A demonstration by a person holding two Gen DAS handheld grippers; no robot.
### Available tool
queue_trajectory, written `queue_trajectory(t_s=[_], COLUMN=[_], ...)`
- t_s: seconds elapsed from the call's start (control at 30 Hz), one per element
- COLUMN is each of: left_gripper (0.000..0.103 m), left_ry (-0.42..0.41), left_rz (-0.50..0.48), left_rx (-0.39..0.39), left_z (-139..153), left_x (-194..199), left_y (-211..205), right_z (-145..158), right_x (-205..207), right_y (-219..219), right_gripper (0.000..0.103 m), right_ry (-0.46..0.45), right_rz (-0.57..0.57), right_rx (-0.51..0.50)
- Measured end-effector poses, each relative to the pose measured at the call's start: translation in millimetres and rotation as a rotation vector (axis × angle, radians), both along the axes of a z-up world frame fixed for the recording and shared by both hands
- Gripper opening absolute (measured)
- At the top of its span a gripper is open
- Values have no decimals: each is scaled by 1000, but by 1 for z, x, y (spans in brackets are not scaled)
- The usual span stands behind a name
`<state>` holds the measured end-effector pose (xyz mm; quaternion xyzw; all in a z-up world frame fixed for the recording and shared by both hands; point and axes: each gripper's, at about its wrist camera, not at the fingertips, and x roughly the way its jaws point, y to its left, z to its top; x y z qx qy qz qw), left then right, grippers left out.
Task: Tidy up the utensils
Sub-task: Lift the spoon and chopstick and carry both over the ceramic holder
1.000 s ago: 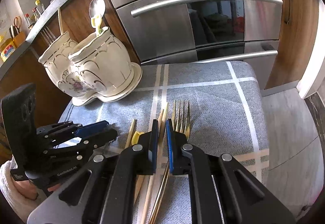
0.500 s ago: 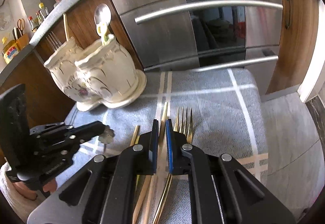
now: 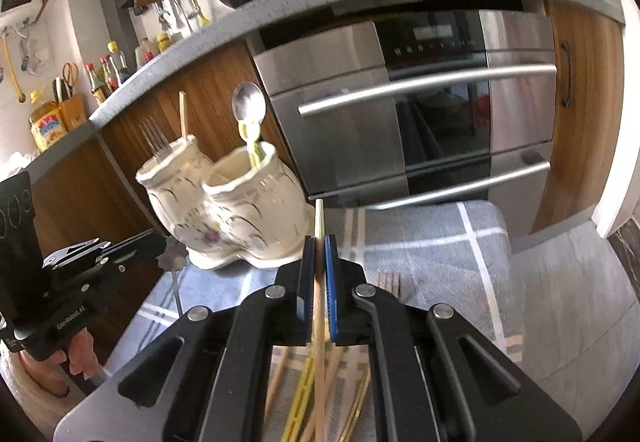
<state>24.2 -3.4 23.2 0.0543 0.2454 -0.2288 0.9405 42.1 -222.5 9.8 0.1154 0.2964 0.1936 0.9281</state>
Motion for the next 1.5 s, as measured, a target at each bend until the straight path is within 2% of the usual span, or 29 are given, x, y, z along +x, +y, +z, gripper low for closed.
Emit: queue_trajectory(t_s=[0.27,0.4,0.6,0.77,1.0,1.23,1.43,1.5], left_gripper=[2,2,2,2,2,2,2,2], left_ry=[-128,-212,-284,-315,-342,-375,-436,-440], left_rz=[38,81,147,206,331,399,384,374], left_rx=[-37,-59,-74,-83,-116,-24,147,178], left_z=[42,76,115,133,143,130,110,104], left_x=[-10,-8,8,31,58,72,71,70], left_y=[29,47,64,80,108,102,76,69], right_z=[34,61,102,121,129,114,88,79], right_x=[2,14,39,62,91,111,116,116], right_y=[14,27,40,46,49,56,65,67], right_gripper=[5,5,5,5,5,5,5,5], right_ry=[-88,-136,-220,-278,-344,-390,-378,-371], right_rz=[-10,-7,-33,-80,-153,-181,-152,-140], right_rx=[21,23,75,94,141,148,124,110])
